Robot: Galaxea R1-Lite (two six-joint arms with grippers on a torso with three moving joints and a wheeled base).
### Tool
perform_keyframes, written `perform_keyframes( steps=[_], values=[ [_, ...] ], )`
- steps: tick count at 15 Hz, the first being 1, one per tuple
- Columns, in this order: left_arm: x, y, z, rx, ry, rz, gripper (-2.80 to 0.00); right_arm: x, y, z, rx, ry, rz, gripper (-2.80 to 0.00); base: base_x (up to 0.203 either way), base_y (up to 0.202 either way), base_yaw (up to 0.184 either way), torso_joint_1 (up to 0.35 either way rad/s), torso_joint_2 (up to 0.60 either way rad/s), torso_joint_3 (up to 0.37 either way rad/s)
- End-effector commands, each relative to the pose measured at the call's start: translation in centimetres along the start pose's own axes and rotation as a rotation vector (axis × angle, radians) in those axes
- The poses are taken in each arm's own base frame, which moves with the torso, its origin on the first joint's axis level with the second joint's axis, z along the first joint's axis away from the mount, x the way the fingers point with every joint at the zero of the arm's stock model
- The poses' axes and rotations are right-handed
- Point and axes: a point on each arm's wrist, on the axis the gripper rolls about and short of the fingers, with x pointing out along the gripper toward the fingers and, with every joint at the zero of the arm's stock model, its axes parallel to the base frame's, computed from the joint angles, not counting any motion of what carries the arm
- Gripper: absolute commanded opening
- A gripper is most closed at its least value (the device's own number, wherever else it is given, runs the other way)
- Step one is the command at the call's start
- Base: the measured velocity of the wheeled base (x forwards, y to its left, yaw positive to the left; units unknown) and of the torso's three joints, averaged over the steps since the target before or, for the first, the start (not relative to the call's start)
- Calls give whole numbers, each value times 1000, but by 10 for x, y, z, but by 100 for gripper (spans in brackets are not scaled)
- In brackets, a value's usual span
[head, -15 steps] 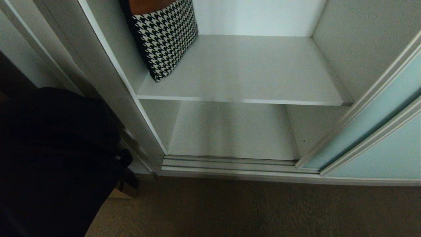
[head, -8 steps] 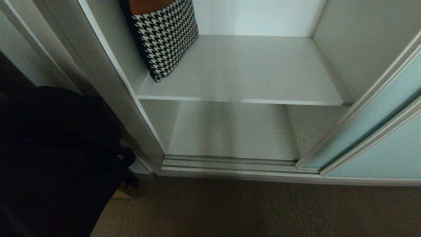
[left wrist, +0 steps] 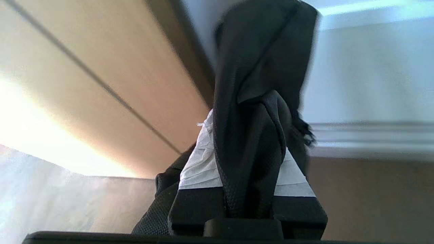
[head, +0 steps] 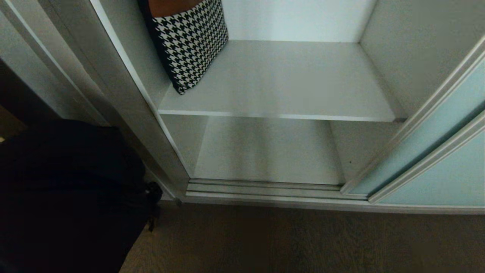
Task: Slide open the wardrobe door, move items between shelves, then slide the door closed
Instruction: Place the bag on the lower shelf
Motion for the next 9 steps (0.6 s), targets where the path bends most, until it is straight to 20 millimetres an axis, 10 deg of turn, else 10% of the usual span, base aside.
perform_keyframes(
  steps=[1, 9],
  values=[
    [-9, 1, 2, -5, -53, -34, -280, 0, 0, 0, -1, -2, 1, -280, 0, 0, 0, 0, 0, 0],
    [-48, -1, -14, -12, -140, -144, -280, 0, 0, 0, -1, -2, 1, -280, 0, 0, 0, 0, 0, 0]
  ],
)
